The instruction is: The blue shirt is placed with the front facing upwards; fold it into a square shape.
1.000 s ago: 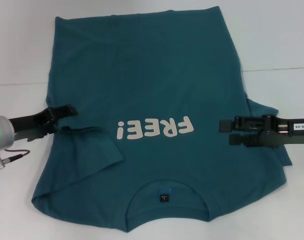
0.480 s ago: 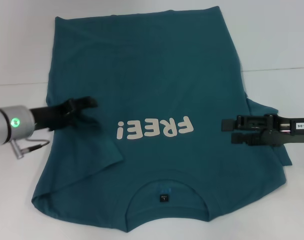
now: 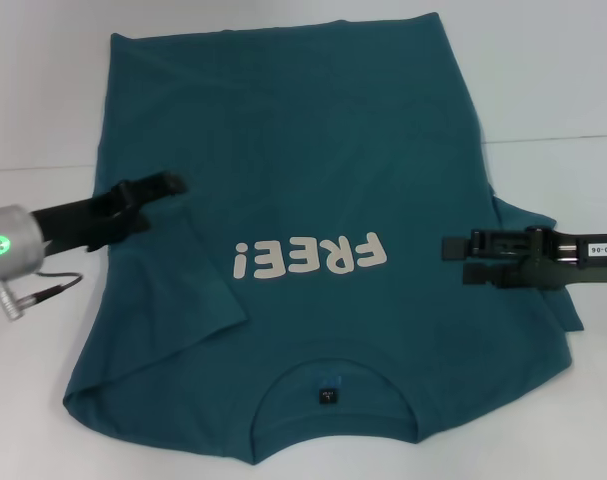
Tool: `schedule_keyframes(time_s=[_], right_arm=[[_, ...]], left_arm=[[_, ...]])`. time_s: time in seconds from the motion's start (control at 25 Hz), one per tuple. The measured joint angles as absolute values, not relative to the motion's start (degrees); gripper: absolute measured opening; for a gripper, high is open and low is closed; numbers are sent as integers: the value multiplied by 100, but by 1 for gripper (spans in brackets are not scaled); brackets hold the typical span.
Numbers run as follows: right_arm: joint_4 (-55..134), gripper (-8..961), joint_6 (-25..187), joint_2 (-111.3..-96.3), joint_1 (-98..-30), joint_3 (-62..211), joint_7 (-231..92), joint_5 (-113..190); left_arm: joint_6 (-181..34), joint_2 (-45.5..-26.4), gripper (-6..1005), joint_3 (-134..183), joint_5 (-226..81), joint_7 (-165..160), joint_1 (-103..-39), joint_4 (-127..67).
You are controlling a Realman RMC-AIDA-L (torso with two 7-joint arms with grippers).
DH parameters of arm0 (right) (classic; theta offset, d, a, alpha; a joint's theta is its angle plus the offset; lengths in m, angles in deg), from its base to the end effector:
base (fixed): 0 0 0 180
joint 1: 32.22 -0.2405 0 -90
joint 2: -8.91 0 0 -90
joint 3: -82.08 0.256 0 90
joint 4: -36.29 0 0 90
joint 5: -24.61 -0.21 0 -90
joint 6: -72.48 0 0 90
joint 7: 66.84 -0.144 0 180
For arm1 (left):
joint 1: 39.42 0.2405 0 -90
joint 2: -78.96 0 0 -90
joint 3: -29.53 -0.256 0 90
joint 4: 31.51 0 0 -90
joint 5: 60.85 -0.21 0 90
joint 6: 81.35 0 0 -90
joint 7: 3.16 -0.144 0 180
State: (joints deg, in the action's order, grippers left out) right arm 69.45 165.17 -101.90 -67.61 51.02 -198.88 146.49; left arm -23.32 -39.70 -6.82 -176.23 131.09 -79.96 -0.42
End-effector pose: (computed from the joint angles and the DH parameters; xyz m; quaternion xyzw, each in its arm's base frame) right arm 0.2751 0.3539 0.0535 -0.7555 0.6043 0.2504 0.0368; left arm -0.2611 0.4206 0.0026 -0.6788 -0.6369 -0.2982 0.2112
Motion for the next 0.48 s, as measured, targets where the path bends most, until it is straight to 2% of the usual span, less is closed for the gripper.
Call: schedule_keyframes(time_s=[0.28,0.48], right_arm=[[6951,926,16444,-10202,-6764,5078,-19713,14658],[6951,926,16390,-10244,-6768,5078,-19407,14645]], left_arm=[[-1440,-3934,934,-682,-17664,13070,-7445,552],[5,-3938,934,-544,-17642,11802,-7054,1004]])
